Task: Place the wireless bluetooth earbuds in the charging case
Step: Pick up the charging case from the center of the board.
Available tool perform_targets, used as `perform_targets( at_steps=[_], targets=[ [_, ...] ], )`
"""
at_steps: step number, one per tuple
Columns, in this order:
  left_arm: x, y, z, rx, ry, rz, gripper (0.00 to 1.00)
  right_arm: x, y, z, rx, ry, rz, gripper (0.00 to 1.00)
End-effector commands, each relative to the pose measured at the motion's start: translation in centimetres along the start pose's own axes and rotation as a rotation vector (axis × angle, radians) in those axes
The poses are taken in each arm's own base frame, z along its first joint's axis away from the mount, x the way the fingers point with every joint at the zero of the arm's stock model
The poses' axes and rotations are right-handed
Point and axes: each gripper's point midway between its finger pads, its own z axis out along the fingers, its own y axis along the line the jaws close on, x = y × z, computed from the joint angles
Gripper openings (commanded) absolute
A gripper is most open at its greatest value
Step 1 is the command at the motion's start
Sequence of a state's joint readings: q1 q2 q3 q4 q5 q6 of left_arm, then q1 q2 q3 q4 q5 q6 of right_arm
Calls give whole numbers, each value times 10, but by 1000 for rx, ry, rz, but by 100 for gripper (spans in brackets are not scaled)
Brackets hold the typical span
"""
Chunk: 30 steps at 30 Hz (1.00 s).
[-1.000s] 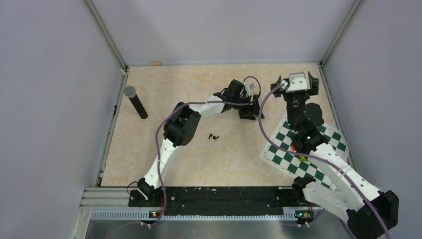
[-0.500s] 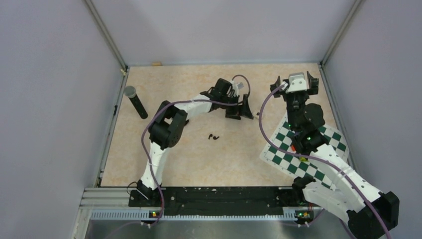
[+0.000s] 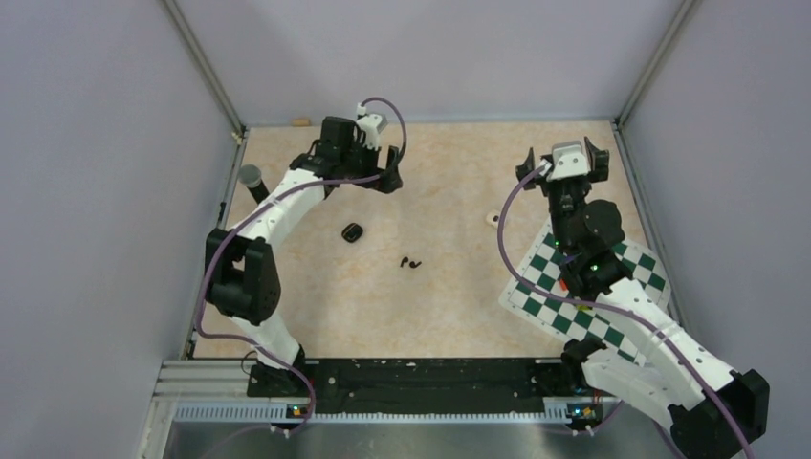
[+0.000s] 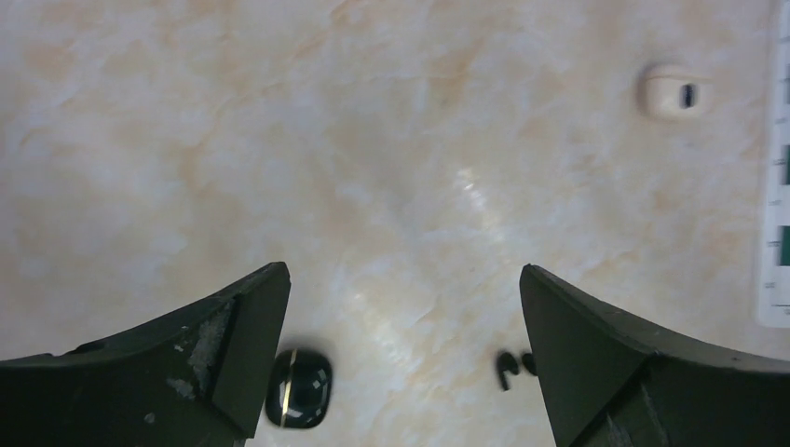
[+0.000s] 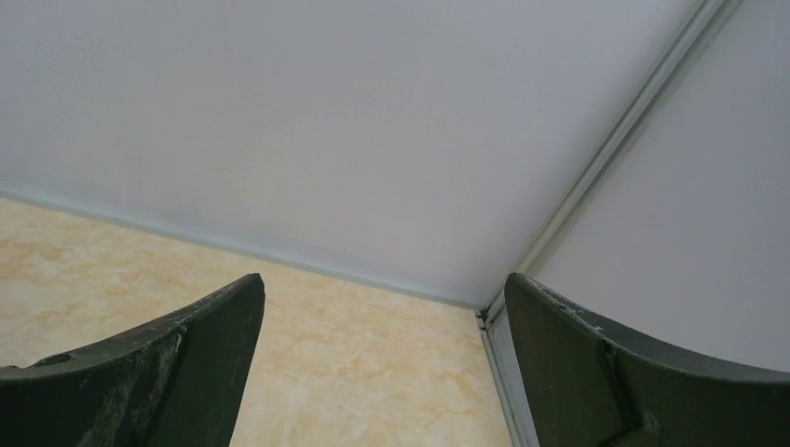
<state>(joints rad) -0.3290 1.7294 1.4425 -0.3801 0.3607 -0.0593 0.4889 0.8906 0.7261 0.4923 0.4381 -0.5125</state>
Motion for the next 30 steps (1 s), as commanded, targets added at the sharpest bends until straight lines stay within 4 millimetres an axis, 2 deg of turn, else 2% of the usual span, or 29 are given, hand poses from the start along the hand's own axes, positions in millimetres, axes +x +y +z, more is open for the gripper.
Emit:
perform_targets(
  at_steps=[1,6,12,19,30],
  targets=[
    [74,65,-14,-283,258,130,99,-12,5,-4,-34,-41,31,99],
    [105,89,-23,-335,339,110,99,-14,5,-7,-41,-44,37,99],
    [125,112,-39,-444,384,129,99,-15,7,-9,-56,-48,49,99],
    [156,114,-36,-401,484,172,99,-16,8,-9,-62,-47,53,99],
    [175,132,-36,-474,553,191,99,-14,8,-9,-65,-45,52,99]
  ],
)
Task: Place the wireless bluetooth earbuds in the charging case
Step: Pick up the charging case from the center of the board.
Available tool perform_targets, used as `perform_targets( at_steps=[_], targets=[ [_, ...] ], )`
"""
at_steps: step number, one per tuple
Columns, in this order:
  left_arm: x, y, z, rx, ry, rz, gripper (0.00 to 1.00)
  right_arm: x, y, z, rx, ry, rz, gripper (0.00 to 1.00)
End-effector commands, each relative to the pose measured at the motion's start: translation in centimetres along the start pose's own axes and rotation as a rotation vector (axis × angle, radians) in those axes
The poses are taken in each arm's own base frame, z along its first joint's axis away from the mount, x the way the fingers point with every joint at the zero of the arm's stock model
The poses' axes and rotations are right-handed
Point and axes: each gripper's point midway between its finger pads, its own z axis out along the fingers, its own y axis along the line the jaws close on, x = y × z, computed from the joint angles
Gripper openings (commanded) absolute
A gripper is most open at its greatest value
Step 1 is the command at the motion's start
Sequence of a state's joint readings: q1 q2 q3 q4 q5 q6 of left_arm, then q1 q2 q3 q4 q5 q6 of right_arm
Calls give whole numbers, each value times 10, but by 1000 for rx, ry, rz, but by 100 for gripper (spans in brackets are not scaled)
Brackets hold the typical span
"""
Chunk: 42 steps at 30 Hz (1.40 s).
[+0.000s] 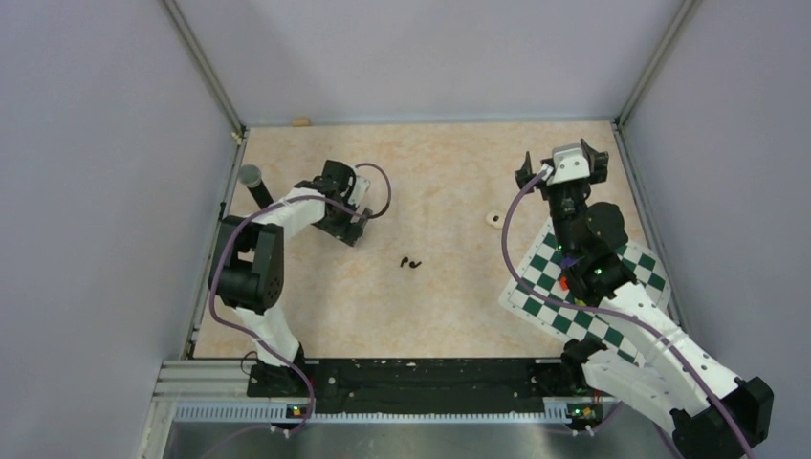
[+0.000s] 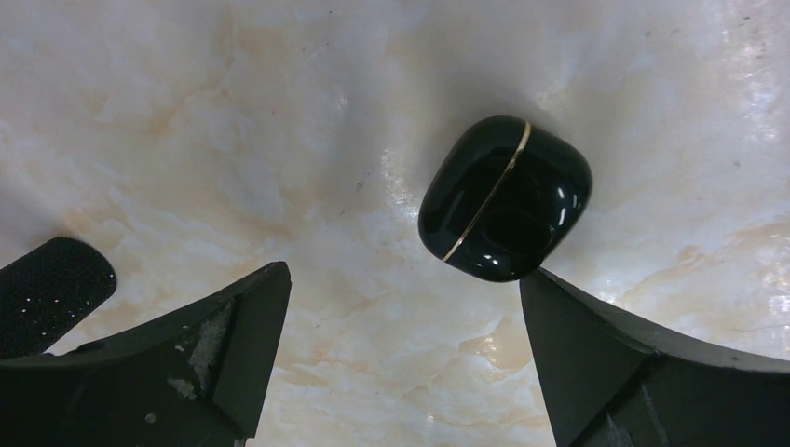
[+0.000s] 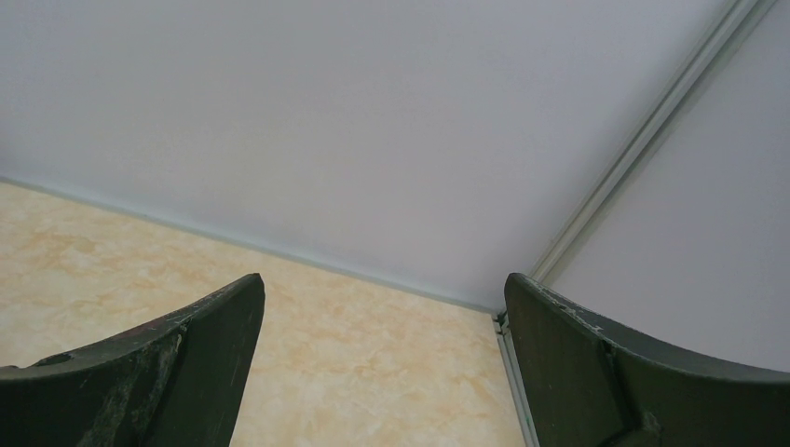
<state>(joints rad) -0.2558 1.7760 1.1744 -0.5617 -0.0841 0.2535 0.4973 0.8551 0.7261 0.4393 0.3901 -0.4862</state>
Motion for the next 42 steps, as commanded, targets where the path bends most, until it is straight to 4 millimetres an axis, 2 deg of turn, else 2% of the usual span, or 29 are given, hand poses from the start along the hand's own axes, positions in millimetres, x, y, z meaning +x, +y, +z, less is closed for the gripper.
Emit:
perform_targets(
  at_steps=[1,9,14,17,20,24,27,32,42],
  targets=[
    [3,10,7,-56,25,5,99,-10,1,-3,-7,-35,29,99],
    [-6,43,8,-194,6,-81,99,-9,2,-2,-11,-32,28,99],
    [-14,50,9,-198,-14,-115,99,-9,2,-2,-12,-31,29,99],
    [-21,37,4,-110,-58,-102,98,-8,3,-2,-13,-31,29,99],
    [-27,7,-7,78,-133,-19,96,-8,3,-2,-14,-30,28,99],
    [-25,-20,-22,243,-186,107,95,-8,3,-2,-16,-31,27,99],
    [-19,-27,-27,301,-161,152,95,-9,3,-2,-15,-32,28,99],
    [-18,-34,-19,361,-145,200,93,-9,3,-2,-15,-31,30,99],
    [-34,-30,-4,379,-157,269,92,-8,4,-2,-22,-29,27,99]
  ],
)
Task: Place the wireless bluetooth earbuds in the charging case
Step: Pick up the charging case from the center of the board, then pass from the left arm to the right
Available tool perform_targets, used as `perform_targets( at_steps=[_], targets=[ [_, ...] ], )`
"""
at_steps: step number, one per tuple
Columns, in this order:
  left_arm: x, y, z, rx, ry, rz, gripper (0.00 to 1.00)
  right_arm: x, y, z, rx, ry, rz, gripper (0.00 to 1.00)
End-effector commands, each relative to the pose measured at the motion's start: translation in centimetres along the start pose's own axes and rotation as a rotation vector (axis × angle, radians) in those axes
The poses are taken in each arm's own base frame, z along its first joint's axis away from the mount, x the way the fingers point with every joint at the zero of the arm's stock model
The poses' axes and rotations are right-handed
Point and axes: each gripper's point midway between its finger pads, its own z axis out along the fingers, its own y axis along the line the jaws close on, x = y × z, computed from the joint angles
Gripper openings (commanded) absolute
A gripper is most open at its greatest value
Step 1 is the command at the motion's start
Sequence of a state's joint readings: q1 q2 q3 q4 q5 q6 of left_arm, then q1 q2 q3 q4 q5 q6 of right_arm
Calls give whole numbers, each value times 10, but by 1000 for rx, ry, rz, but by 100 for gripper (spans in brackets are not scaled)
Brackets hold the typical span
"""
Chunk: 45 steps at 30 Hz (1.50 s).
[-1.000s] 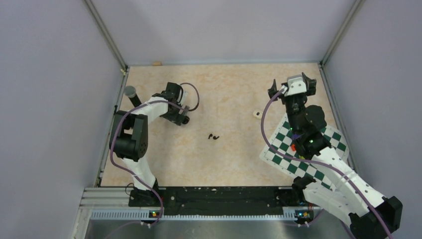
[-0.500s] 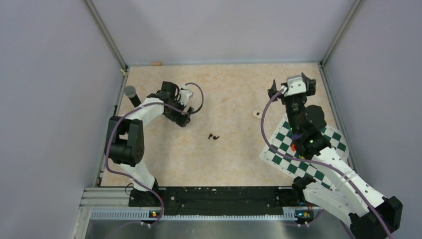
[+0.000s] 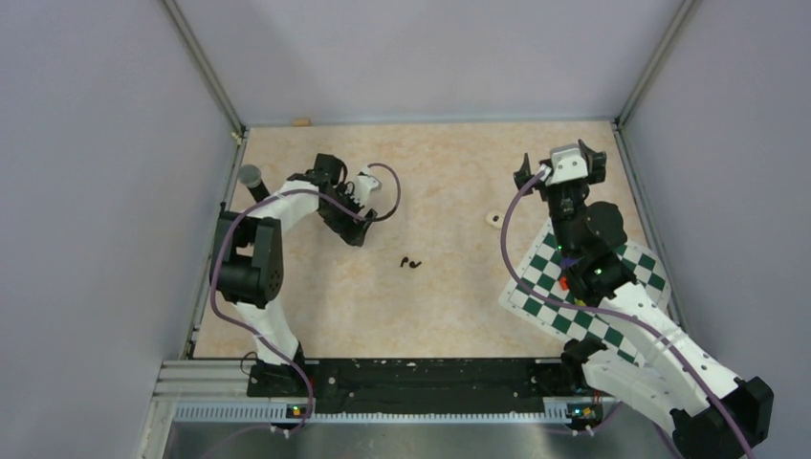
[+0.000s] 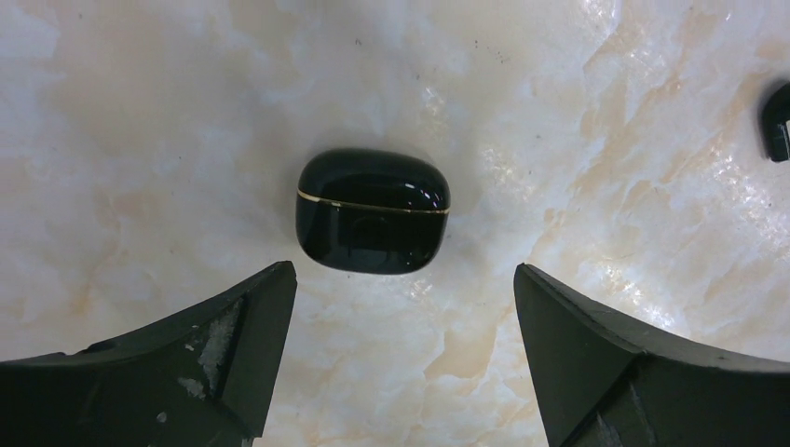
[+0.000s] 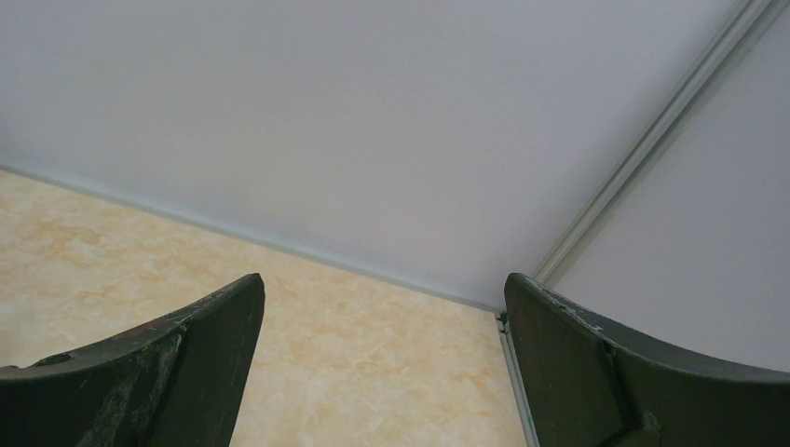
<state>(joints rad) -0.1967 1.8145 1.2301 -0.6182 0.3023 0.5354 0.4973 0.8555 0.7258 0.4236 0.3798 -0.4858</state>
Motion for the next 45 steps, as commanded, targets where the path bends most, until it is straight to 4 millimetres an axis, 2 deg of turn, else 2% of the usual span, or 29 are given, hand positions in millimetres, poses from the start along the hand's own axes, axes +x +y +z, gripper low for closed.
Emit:
perform_targets(
  at_steps=[1,7,15,20,23,26,29,31,34,38,40,43,45],
  targets=[
    [-18,5,0,35,-42,59,92,-10,1,-2,-7,-37,32,99],
    [-18,0,9,102,-21,52,84,-10,2,-1,-8,-36,30,99],
    [-3,-4,17,117,20,45,73,-8,6,1,-21,-31,33,99],
    [-3,-3,22,109,7,32,73,-4,13,3,-47,-15,40,99],
    [-6,-7,26,136,-6,19,62,-4,20,6,-84,5,59,99],
    [-13,-9,25,149,-32,12,55,-5,37,11,-168,42,97,99],
    [-31,-17,10,180,-109,31,54,-6,62,19,-284,113,152,99],
    [-50,-28,-8,210,-187,51,55,-11,79,24,-367,156,199,99],
    [-84,-50,-45,242,-320,116,56,-7,103,30,-465,244,309,99],
    [-127,-92,-96,251,-481,263,58,-5,133,33,-648,355,593,96],
    [-142,-118,-116,286,-548,327,59,5,151,32,-731,425,728,94],
    [-153,-154,-130,302,-590,409,59,22,183,23,-864,520,852,90],
    [-154,-174,-130,305,-589,454,60,30,200,12,-957,553,914,86]
  ],
)
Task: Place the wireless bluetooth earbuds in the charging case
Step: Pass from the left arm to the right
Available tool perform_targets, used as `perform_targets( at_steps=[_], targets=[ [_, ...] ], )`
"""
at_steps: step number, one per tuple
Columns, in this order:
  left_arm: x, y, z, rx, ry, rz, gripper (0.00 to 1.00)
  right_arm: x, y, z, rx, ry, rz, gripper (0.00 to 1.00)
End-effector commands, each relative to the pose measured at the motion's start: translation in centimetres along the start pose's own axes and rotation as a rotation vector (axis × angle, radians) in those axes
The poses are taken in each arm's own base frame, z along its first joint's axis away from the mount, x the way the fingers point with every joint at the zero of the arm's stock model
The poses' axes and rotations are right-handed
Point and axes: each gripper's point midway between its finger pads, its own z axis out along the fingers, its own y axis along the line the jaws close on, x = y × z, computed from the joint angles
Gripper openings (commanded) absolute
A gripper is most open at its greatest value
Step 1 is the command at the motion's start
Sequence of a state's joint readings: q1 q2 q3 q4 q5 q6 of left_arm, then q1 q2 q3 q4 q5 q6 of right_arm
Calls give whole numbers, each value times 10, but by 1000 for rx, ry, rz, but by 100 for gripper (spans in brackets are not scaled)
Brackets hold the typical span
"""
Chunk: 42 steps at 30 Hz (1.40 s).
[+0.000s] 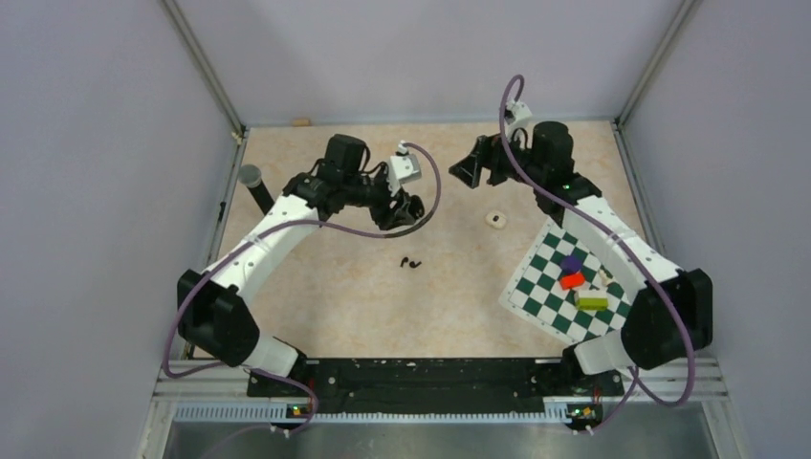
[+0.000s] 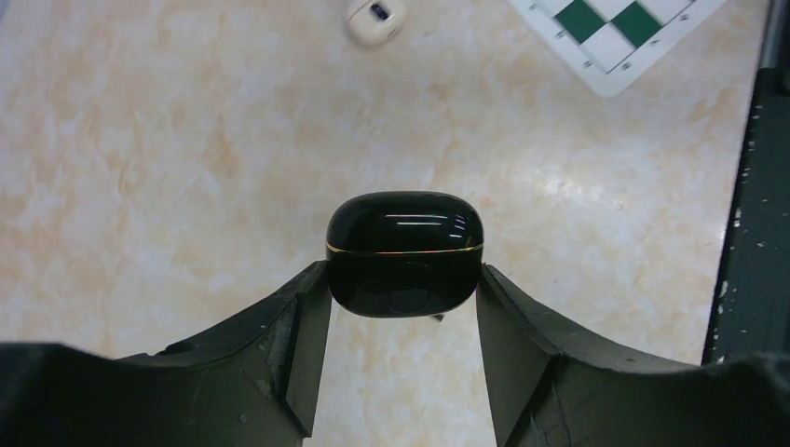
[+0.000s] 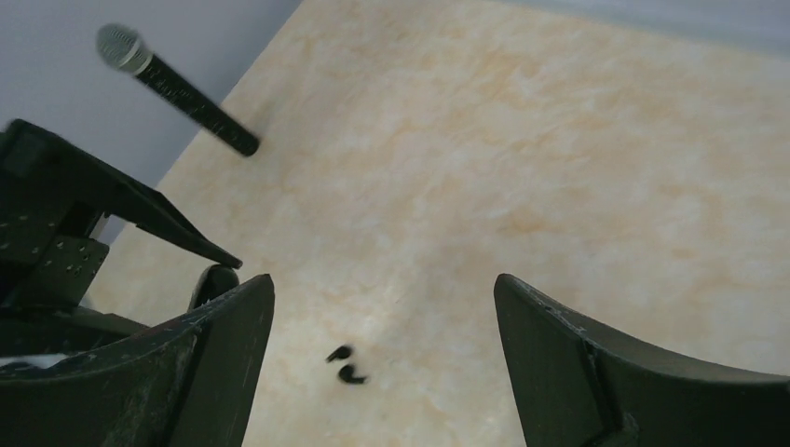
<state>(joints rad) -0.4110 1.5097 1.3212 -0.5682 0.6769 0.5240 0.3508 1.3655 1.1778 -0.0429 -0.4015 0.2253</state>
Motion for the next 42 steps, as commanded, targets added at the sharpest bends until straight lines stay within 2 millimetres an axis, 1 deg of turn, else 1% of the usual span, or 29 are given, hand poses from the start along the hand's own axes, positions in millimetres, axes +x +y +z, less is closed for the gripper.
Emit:
perform_targets(
  at_steps=[1,4,10,12,15,20,27,30,36,42],
  targets=[
    [-34,-41,9,69,-69,101,61,36,51,7,-334,131,238,84],
    [-32,-56,18,102,-50,103,61,53,65,3,-442,183,299,81],
    [-24,-52,27,91,-31,86,61,66,77,-11,-525,213,292,79],
    [-23,-53,28,97,-32,80,61,66,79,-12,-541,217,298,78],
    [-23,-54,29,101,-31,76,60,70,80,-11,-551,226,307,75],
    [-23,-56,29,110,-38,71,60,82,80,-5,-558,257,329,71],
    [-22,-57,33,118,-36,57,60,95,94,3,-573,315,296,70],
    [-21,-57,35,112,-33,59,60,101,96,6,-571,342,311,66],
    [-17,-55,39,95,-21,61,60,102,98,7,-571,357,334,54],
    [-14,-49,42,46,-3,79,60,102,105,7,-567,378,386,50]
  ],
)
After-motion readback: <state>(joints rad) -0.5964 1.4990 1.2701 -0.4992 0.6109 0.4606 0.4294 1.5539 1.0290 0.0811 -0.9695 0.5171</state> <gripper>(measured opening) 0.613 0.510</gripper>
